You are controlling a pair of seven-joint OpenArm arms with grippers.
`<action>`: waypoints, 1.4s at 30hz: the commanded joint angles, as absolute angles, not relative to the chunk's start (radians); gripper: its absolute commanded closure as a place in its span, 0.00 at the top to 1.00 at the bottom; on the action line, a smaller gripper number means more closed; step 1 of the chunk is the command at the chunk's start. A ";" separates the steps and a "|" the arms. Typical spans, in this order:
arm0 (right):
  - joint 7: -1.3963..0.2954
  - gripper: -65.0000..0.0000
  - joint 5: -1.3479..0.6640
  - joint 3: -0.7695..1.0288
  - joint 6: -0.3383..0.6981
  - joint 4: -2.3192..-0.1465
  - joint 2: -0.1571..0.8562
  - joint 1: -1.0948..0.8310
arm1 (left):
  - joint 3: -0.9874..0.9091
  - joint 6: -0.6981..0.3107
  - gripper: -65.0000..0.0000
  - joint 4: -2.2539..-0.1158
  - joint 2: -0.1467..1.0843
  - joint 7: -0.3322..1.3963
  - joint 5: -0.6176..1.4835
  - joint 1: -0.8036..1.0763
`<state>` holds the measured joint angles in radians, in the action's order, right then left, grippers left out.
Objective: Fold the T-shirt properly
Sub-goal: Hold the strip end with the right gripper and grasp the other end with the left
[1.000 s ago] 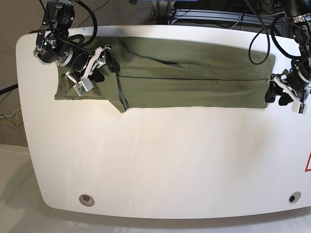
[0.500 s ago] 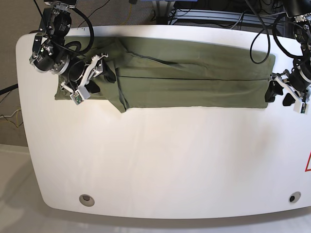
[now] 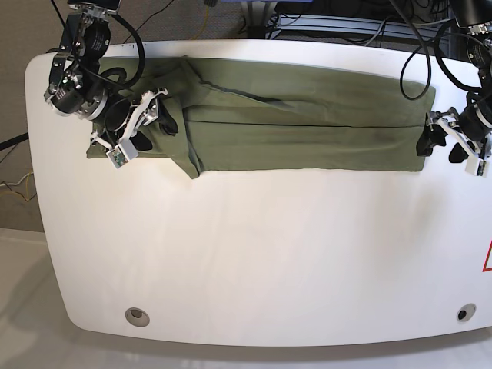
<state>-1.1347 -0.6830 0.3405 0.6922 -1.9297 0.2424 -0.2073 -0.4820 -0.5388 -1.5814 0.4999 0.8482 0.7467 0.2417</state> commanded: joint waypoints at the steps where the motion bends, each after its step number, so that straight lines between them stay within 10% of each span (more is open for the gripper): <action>1: -1.098 0.58 -0.698 0.343 0.698 -1.941 0.247 -0.196 | -0.488 -0.538 0.71 -1.593 0.522 0.839 0.769 0.243; 16: -1.141 0.59 -0.705 0.338 0.698 -1.920 0.237 -0.195 | -0.492 -0.540 0.51 -1.610 0.511 0.762 0.726 0.250; 24: -1.134 0.57 -0.673 0.337 0.698 -1.892 0.239 -0.175 | -0.491 -0.541 0.22 -1.607 0.500 0.745 0.683 0.238; 32: -1.109 0.00 -0.642 0.335 0.698 -1.746 0.247 -0.101 | -0.497 -0.545 0.38 -1.599 0.481 0.737 0.692 0.211; 42: -1.076 0.12 -0.670 0.340 0.698 -1.595 0.292 -0.070 | -0.487 -0.547 0.70 -1.518 0.478 0.707 0.657 0.199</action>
<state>-1.1000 -0.6308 0.3367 0.6830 -1.5703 0.2790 -0.0799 -0.4812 -0.5385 -1.5208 0.4580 0.7471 0.6426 0.2108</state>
